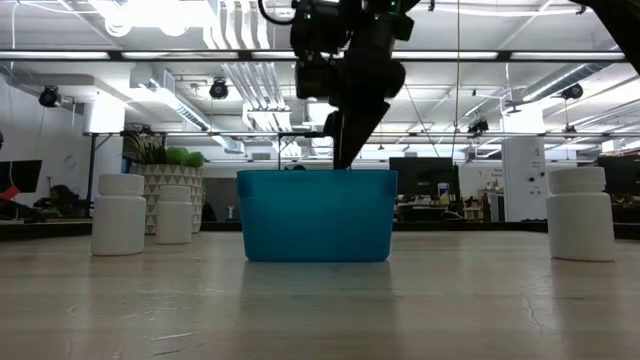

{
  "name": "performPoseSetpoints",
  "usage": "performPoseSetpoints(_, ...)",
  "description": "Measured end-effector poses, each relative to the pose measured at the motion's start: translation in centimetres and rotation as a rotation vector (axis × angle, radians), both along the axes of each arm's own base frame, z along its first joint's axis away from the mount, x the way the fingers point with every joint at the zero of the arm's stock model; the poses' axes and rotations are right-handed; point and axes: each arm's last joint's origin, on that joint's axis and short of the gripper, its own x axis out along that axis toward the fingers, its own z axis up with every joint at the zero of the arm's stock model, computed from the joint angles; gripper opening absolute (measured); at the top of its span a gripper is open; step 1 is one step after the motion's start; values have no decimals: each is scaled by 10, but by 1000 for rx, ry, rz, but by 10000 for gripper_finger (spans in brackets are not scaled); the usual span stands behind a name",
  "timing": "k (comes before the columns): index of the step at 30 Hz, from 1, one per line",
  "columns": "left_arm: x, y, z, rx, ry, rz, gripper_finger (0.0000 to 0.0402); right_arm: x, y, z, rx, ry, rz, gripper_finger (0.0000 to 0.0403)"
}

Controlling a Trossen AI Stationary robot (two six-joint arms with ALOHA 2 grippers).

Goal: Pick and place pill bottles into a basket
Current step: Put the white medicine bottle into the blue bin

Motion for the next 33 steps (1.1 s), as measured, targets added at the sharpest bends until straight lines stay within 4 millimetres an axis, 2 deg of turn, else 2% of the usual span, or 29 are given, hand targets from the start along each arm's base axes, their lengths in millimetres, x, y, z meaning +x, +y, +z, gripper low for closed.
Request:
performPoseSetpoints(8,1,0,-3,-2,31,-1,11,-10,1,47,-12,-92,5,239)
performPoseSetpoints(22,1,0,-3,31,35,0,11,-76,12,138,-7,-264,-31,238)
performPoseSetpoints(28,1,0,-1,46,28,0,11,-103,26,162,-4,-308,12,242)
performPoseSetpoints(33,2,0,-2,45,30,0,11,-119,41,171,6,-297,51,237)
